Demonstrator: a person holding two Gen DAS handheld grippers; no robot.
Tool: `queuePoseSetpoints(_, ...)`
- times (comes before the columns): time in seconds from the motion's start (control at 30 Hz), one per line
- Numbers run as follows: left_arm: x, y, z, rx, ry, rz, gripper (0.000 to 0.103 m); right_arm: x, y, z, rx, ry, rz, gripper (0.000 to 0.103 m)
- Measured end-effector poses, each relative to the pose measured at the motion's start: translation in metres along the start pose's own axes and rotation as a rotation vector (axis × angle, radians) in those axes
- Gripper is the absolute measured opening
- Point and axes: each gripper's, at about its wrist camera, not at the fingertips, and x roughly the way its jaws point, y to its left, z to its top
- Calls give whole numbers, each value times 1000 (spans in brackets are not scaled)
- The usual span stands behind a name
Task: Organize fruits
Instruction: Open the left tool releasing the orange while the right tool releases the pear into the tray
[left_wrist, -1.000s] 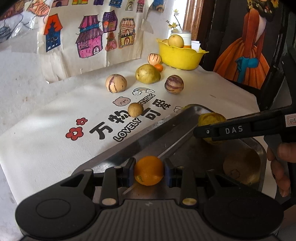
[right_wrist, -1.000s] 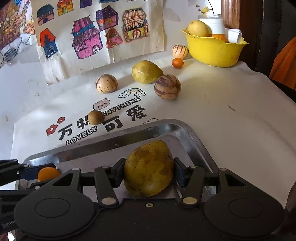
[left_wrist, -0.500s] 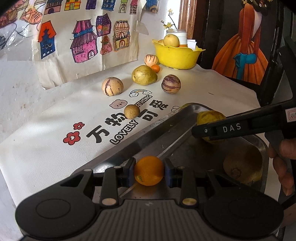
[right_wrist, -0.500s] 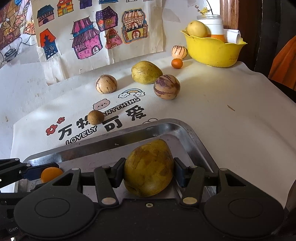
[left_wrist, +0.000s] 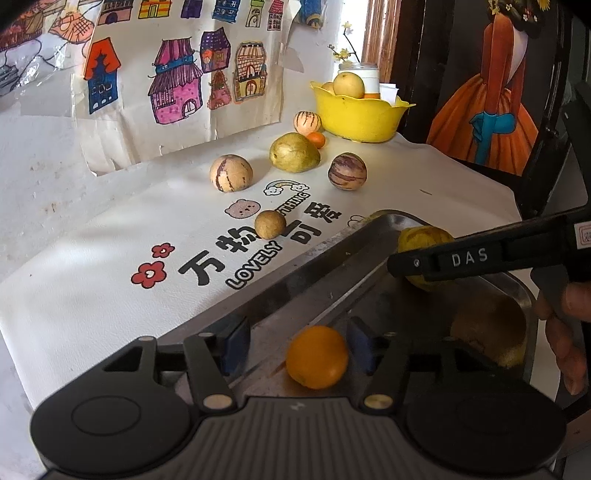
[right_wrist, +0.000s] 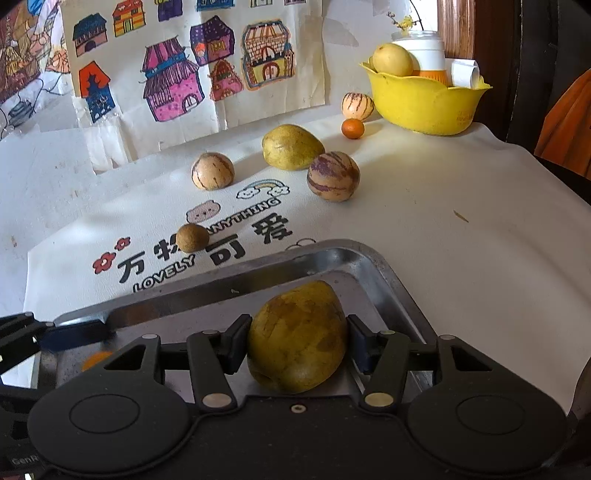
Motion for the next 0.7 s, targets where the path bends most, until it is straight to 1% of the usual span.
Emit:
queuePoseSetpoints(0.1, 0, 0, 0, 0, -1, -2, 65, -2, 2, 3, -3, -11, -3, 63)
queuePoseSetpoints(0.2, -2, 1, 0, -6, -4, -9, 70, -5, 3, 6, -1, -21, 1, 65)
queuePoseSetpoints(0.3, -3, 1, 0, -7, -13, -11, 76, -9, 4, 8, 1, -34, 4, 72)
queuePoseSetpoints(0.37, -5, 1, 1, -8, -22, -9, 81, -11, 6, 9, 1, -44, 8, 82)
queuePoseSetpoints(0.43, -6, 2, 2, -11, -28, -7, 82, -15, 7, 10, 4, -55, 7, 87)
queuePoseSetpoints(0.53, -9, 4, 4, -16, -37, -3, 84, -18, 9, 11, 14, -63, 17, 90)
queuePoseSetpoints(0.63, -12, 6, 5, -24, -47, -3, 89, -23, 12, 11, 14, -72, 22, 98)
queuePoseSetpoints(0.7, -15, 7, 6, -35, -56, -8, 93, -27, 14, 11, 16, -81, 25, 98)
